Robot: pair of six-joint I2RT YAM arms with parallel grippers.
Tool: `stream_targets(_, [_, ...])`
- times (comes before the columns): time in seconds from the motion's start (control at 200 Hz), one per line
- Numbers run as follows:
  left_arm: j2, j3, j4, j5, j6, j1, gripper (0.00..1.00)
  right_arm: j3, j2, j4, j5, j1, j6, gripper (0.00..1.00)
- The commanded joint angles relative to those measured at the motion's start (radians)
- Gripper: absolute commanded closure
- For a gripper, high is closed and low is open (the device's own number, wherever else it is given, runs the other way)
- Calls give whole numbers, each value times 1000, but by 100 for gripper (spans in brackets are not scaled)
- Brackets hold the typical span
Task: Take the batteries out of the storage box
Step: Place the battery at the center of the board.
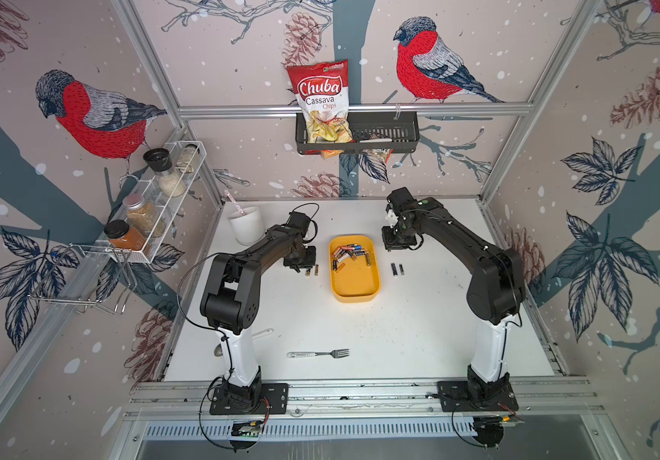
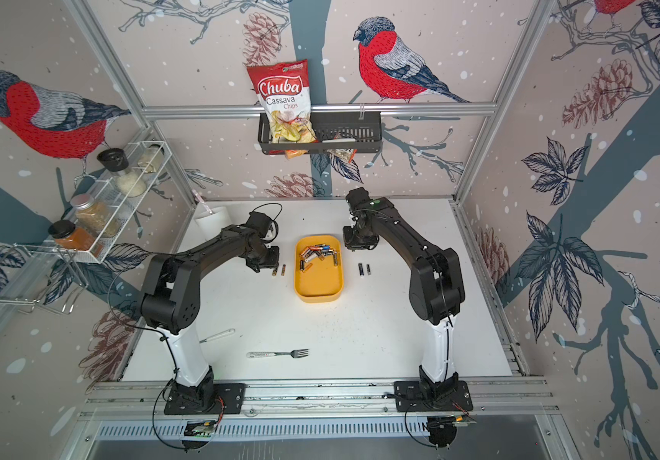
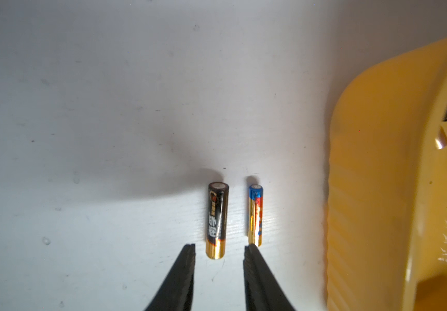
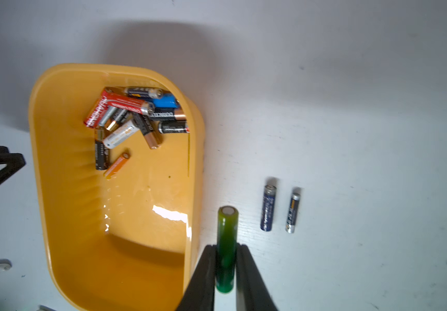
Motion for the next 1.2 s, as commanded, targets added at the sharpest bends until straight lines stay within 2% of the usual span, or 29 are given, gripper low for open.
stream_targets(0.0, [-4, 12, -8, 8, -6, 1, 65, -69, -41, 40, 29, -32, -10, 80])
stream_targets(0.23, [-4, 17, -14, 8, -6, 2, 65, -218, -73, 92, 77, -112, -38, 80])
stream_targets(0.43, [-1, 18, -18, 11, -8, 2, 64, -285, -56, 133, 84, -139, -54, 80])
stream_targets(1.026, [-2, 17, -18, 14, -15, 1, 64, -310, 14, 187, 65, -130, -63, 79])
stream_targets(1.196, [-4, 15, -19, 16, -15, 2, 64, -276, 45, 189, 62, -122, -64, 78])
